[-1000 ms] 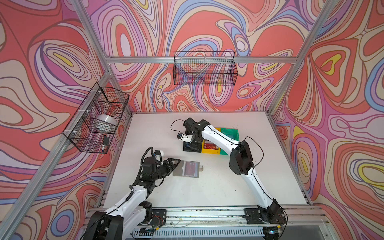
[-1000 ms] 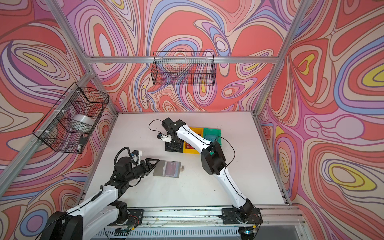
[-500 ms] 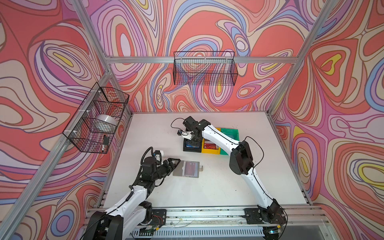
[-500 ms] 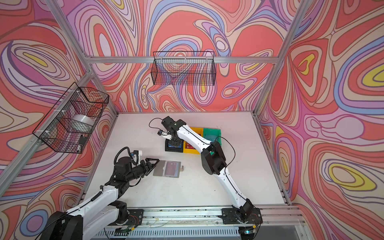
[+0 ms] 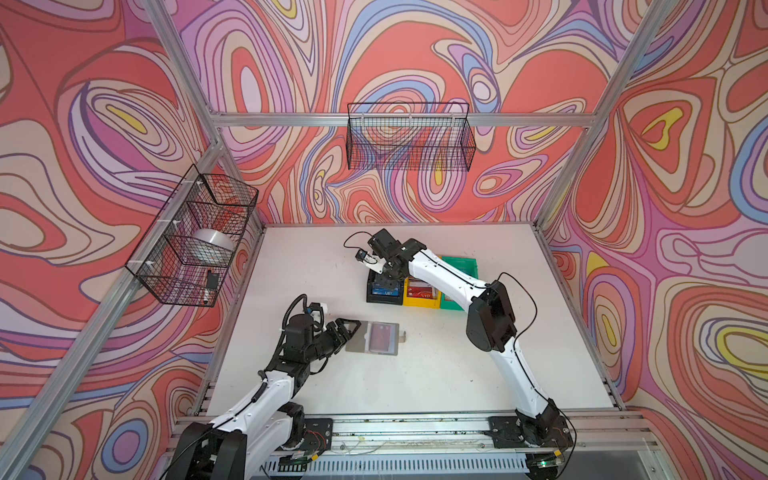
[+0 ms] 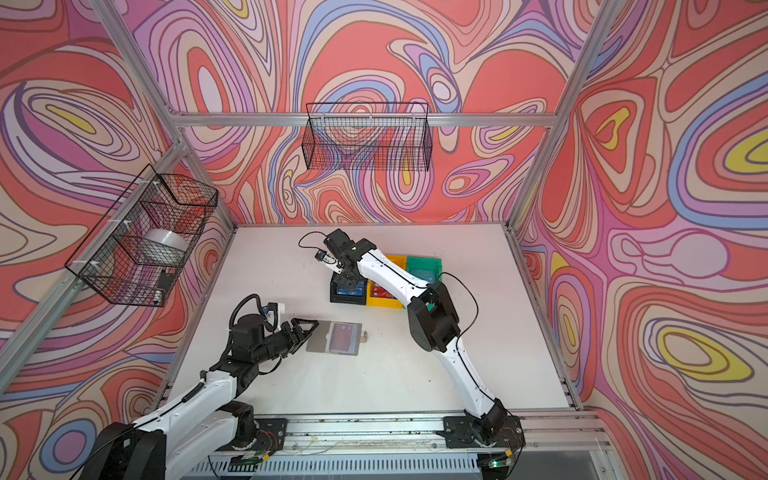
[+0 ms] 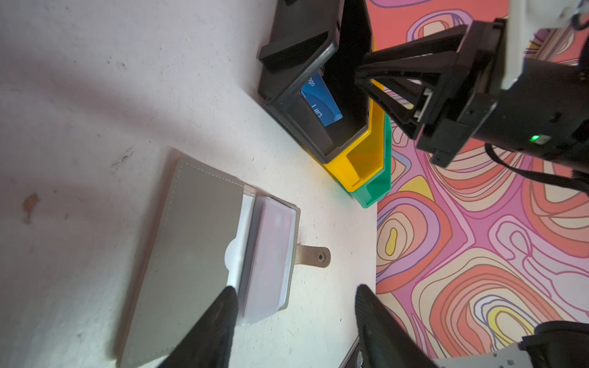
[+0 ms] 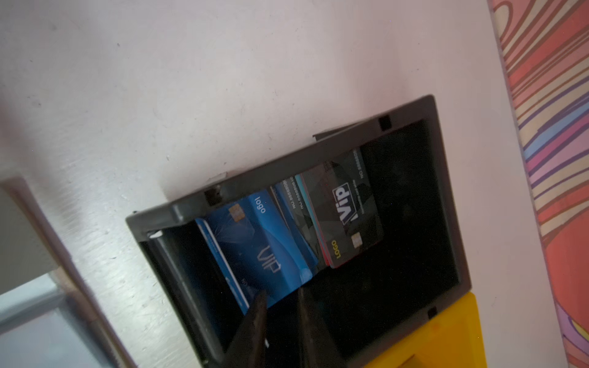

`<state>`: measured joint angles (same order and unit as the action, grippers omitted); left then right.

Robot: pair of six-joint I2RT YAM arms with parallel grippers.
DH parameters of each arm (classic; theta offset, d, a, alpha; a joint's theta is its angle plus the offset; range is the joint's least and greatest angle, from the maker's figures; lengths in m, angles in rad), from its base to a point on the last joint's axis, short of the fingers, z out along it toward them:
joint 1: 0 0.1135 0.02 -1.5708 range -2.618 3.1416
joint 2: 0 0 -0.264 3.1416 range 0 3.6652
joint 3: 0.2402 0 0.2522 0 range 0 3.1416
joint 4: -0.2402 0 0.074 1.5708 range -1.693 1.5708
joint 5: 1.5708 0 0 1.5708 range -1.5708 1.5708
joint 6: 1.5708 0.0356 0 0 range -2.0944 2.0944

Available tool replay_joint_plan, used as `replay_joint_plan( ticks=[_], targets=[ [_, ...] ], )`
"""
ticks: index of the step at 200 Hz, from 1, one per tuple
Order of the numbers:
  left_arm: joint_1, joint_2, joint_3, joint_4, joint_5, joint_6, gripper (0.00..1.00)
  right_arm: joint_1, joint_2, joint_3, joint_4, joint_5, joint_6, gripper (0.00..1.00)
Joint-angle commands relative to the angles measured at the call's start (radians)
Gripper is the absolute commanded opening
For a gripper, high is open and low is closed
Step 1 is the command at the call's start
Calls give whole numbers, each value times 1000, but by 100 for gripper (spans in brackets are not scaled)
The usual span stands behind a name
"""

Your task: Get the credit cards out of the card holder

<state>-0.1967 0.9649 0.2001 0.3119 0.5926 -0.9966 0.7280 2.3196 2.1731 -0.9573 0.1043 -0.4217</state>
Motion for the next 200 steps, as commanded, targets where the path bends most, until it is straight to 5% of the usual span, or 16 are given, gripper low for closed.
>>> replay_joint_plan(
  ticks=[1, 51, 86, 125, 200],
  targets=[
    [-3, 3, 4, -53, -21, 35, 62, 0, -125, -97, 49, -83, 75, 21],
    [-3, 27, 8, -106, -41, 56, 62, 5, -235, -265, 21, -312, 217, 15],
    [-3, 79, 3, -76, -36, 53, 59, 5, -328, -519, 182, -476, 369, 8],
    [-4, 172, 25, -21, -13, 52, 56, 7, -382, -730, 322, -514, 454, 6],
    [-5, 235, 18, 39, -7, 30, 50, 9, -370, -824, 404, -569, 508, 3]
  ],
)
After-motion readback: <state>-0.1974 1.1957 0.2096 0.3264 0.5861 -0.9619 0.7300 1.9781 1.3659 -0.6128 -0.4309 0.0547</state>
